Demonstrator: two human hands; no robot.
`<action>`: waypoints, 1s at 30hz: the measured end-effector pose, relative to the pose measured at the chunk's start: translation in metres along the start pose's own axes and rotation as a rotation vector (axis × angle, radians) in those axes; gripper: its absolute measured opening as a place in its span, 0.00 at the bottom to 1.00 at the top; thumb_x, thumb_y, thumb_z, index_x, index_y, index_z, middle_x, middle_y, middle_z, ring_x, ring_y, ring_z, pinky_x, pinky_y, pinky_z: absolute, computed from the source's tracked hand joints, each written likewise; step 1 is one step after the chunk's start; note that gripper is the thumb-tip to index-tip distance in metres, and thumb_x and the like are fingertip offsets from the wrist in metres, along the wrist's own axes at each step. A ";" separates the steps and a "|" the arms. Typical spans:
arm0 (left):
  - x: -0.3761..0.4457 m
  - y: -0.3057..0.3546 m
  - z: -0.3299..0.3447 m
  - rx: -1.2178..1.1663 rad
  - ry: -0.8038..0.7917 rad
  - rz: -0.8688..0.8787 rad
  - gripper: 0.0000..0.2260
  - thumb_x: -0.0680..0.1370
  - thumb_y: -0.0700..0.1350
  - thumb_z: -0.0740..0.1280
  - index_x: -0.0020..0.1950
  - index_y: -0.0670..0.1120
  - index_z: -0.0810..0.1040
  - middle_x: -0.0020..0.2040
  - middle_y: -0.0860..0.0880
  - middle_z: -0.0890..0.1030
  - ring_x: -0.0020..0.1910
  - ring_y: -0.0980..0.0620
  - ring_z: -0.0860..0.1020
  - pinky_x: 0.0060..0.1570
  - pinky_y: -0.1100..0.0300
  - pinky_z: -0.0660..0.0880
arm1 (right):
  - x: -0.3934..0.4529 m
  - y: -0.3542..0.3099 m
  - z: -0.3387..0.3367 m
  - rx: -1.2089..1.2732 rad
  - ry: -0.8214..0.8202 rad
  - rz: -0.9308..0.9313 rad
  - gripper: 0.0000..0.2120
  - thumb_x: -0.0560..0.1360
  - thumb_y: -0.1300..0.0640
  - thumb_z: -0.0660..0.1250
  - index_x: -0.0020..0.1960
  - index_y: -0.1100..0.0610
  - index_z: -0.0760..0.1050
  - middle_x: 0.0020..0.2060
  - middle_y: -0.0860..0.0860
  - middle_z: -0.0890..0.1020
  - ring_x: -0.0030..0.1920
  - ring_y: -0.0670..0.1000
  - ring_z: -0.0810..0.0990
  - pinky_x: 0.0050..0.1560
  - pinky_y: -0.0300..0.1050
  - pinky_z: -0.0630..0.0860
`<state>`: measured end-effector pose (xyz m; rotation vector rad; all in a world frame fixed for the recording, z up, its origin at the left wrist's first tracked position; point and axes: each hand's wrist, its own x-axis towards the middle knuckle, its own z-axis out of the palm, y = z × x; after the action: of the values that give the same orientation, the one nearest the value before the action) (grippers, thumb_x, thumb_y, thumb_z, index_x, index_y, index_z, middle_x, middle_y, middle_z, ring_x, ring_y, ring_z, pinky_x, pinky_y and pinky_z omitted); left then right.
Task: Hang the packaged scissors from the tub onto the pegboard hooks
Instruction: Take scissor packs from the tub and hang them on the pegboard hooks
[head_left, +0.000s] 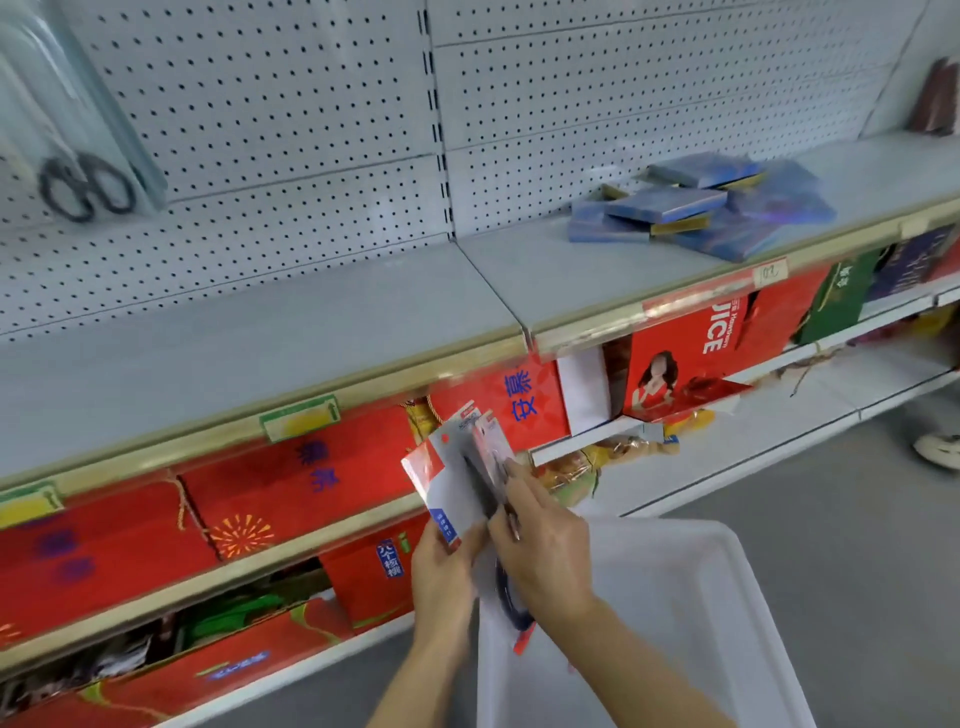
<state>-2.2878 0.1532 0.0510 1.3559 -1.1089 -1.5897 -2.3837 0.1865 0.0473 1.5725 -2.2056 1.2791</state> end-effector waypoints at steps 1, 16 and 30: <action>-0.002 0.009 -0.004 -0.041 0.000 0.024 0.08 0.77 0.35 0.68 0.55 0.43 0.81 0.44 0.44 0.86 0.42 0.48 0.84 0.36 0.64 0.78 | 0.004 -0.015 -0.002 0.004 -0.043 0.000 0.08 0.69 0.58 0.70 0.48 0.59 0.80 0.54 0.51 0.85 0.40 0.50 0.85 0.31 0.39 0.77; -0.029 0.148 -0.160 -0.327 0.080 0.296 0.07 0.77 0.38 0.70 0.53 0.42 0.82 0.45 0.40 0.86 0.41 0.44 0.85 0.36 0.56 0.79 | 0.071 -0.191 -0.002 0.492 -0.270 0.260 0.42 0.53 0.37 0.78 0.65 0.42 0.69 0.61 0.44 0.75 0.61 0.47 0.75 0.60 0.49 0.75; -0.013 0.254 -0.375 -0.354 0.384 0.536 0.02 0.75 0.41 0.73 0.46 0.47 0.84 0.49 0.40 0.86 0.52 0.37 0.83 0.59 0.37 0.76 | 0.099 -0.393 0.058 0.871 -0.211 0.193 0.49 0.63 0.49 0.81 0.77 0.44 0.60 0.70 0.43 0.69 0.71 0.46 0.66 0.68 0.46 0.66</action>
<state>-1.9123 0.0276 0.2716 0.9657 -0.8145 -1.0193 -2.0813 0.0407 0.2811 1.8191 -2.0503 2.4659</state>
